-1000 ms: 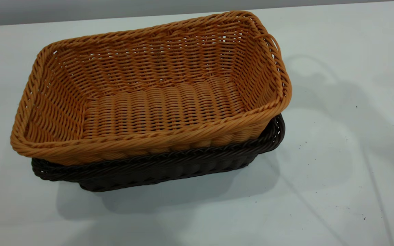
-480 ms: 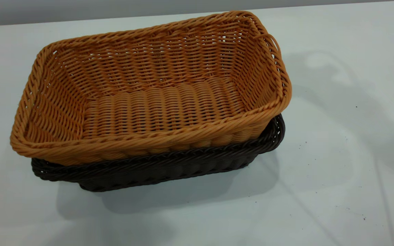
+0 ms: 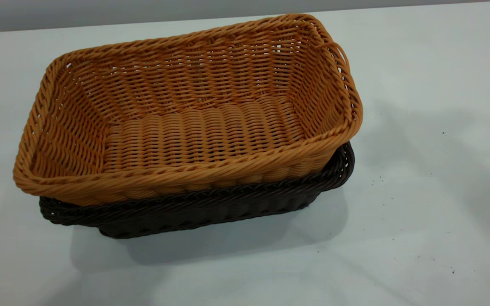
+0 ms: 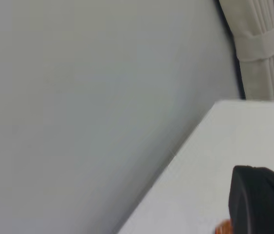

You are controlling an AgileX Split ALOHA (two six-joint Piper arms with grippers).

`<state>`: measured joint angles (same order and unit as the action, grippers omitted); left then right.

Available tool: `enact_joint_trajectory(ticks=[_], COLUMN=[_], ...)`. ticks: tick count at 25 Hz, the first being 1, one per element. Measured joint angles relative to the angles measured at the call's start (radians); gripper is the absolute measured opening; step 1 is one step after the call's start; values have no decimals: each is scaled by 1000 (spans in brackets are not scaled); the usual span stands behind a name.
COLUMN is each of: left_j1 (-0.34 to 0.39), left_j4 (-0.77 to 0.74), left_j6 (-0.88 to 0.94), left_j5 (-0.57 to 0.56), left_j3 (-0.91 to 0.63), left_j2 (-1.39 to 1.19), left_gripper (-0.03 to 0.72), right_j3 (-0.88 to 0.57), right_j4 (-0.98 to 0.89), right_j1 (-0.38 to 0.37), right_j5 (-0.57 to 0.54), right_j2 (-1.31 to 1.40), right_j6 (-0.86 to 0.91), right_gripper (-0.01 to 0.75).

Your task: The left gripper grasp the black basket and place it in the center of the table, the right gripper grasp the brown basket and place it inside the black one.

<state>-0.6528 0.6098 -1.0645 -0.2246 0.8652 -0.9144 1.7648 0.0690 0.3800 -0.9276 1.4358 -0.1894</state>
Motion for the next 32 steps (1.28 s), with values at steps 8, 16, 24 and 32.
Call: enact_joint_trajectory(ticks=[8,16,24,32], left_j1=[108,108,108,108], left_j4=[-409,-892,-946,-795], left_j6=[372,891,966,935], left_j5=[-268,-494,-638,-622], left_j3=[0,-2,-120,-231], left_j2=[101,222,319,445], left_gripper=[-1,-1,-1,-1], right_j3=[-246,-563,-769,-896], right_j4=[217,448,521,276], right_j1=[12,12,12,12], right_j5=[141,179,104,80], right_j2=[-288,-568,-751,-876], right_j6=[104,267,309,98], right_gripper=[1,2,2,2])
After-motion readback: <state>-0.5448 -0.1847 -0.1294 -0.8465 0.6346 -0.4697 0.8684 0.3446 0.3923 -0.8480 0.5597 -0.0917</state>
